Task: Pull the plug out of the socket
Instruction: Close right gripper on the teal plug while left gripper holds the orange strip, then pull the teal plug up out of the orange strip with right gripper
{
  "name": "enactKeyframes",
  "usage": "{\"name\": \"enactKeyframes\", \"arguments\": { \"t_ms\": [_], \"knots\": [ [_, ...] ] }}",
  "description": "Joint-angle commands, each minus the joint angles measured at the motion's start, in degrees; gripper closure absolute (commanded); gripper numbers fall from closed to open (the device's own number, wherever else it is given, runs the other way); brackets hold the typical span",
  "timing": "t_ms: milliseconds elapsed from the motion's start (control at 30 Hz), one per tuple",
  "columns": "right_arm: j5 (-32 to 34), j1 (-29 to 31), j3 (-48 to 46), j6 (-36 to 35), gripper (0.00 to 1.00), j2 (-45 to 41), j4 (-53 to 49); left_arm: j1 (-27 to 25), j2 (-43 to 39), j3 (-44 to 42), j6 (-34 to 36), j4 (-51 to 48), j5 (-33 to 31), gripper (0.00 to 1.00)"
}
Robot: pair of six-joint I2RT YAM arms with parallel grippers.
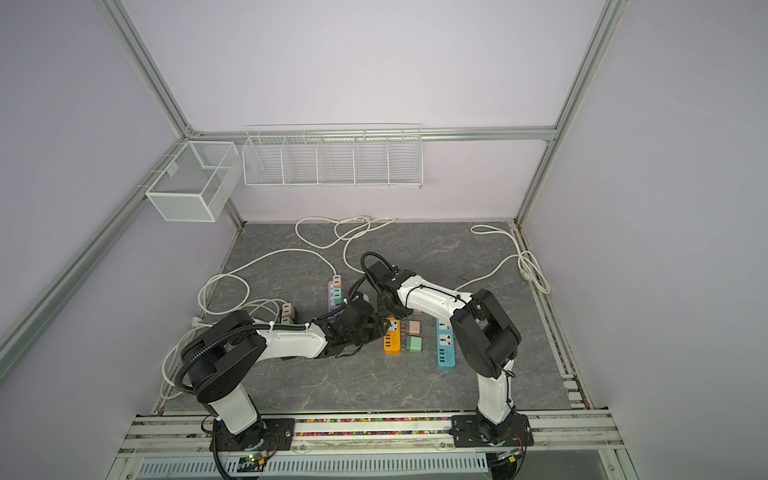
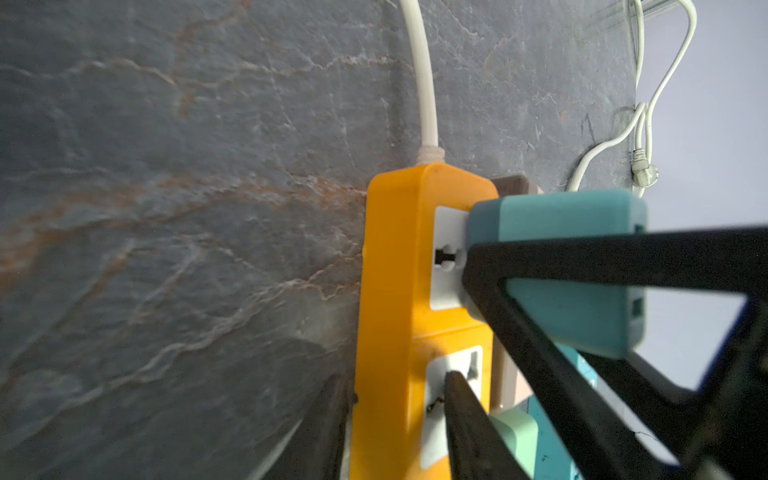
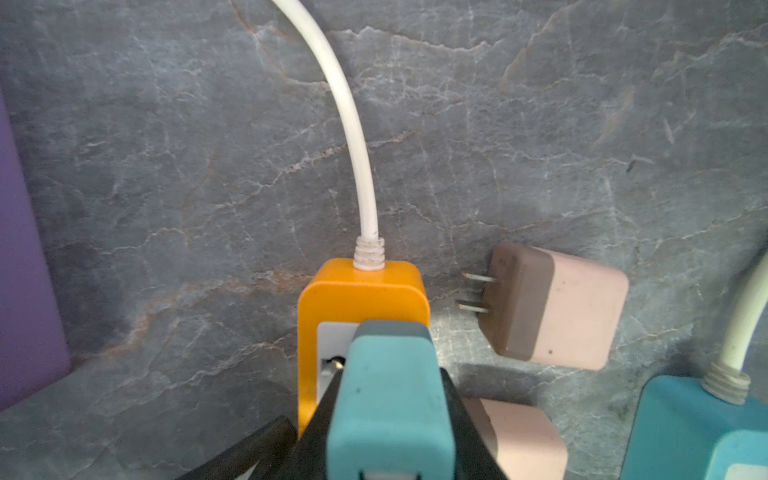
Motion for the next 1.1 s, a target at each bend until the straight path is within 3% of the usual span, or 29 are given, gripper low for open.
{"name": "enactKeyframes", "arguments": {
  "t_ms": [0,467,1067],
  "knots": [
    [-1.1,-0.7,-1.3,1.3,0.82,-3.5,1.2,-0.6,2.2,-2.5,0.0,-10.1,-1.4,0.61],
    [-3.6,0.5,0.4,1.6,0.84,-1.7,1.7,-0.7,0.9,-2.5,0.0,-10.6,-1.6,0.61],
    [-4.4,-1.4,-4.3,0.9,0.84,-11.8,1.4,-0.6,-1.0,-1.1,0.9,-10.6,-0.8,0.62]
  ]
}}
